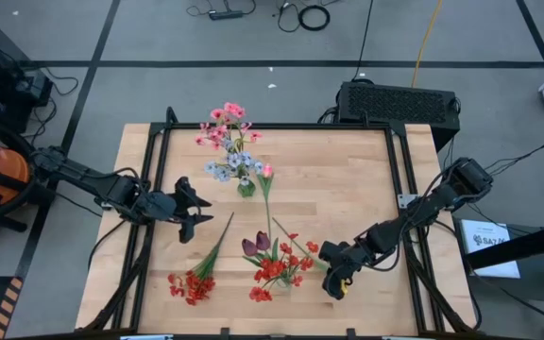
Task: Sort flowers into vase by color
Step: Put the red flowers into the transparent vase
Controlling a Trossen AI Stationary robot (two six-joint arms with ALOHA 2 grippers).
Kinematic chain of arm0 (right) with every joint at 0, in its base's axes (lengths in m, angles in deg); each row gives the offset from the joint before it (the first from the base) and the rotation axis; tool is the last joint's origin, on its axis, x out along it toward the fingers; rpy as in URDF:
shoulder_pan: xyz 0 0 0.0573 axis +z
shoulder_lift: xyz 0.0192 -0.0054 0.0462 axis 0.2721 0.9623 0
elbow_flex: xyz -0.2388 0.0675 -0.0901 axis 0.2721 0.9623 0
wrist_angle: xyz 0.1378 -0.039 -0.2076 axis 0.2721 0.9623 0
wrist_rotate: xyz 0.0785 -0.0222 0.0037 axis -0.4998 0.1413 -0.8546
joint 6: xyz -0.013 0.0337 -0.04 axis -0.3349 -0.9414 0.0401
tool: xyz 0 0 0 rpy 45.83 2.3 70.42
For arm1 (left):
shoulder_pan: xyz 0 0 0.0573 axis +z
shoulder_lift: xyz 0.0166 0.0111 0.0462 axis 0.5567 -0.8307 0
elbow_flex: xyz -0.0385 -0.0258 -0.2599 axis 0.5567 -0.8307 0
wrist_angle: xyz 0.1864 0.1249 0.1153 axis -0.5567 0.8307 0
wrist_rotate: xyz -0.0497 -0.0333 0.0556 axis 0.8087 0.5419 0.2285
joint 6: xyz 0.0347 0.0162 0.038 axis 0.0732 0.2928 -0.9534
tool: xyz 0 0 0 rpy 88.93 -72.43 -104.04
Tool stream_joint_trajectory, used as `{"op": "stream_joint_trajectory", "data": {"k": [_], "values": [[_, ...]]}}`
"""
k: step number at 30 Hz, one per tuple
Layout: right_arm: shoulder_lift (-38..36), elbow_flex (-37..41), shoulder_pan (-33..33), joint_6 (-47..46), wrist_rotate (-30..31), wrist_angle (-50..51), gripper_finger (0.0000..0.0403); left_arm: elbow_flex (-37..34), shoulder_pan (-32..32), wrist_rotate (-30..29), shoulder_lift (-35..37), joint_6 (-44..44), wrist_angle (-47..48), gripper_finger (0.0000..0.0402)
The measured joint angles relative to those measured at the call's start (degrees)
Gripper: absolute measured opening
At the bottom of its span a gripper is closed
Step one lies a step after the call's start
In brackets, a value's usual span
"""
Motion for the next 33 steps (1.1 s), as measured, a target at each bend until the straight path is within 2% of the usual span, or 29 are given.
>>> {"op": "stream_joint_trajectory", "data": {"k": [7,13,16,24,28,33], "values": [[0.0,0.0,-0.2,1.2,4.6,0.0,0.0013,0.0,0.0,0.0,0.0,10.4,0.0,0.0189],[0.0,0.0,-2.5,-2.7,6.2,0.6,0.0011,0.0,0.0,-0.1,0.0,9.5,0.4,0.0189],[0.0,0.0,-3.6,-3.3,6.1,0.5,0.0011,0.0,0.0,0.5,-0.5,2.8,0.5,0.0189],[0.0,0.0,-5.2,-8.2,6.0,0.5,0.0011,0.0,0.0,11.8,-5.5,-13.8,0.2,0.0189],[0.0,0.0,-5.7,-9.5,6.4,0.5,0.0011,0.0,0.0,14.8,-8.8,-26.4,0.1,0.0189],[0.0,0.0,-5.8,-11.3,9.9,0.4,0.0011,1.2,0.0,15.2,-12.5,-44.7,0.0,0.0189]]}}
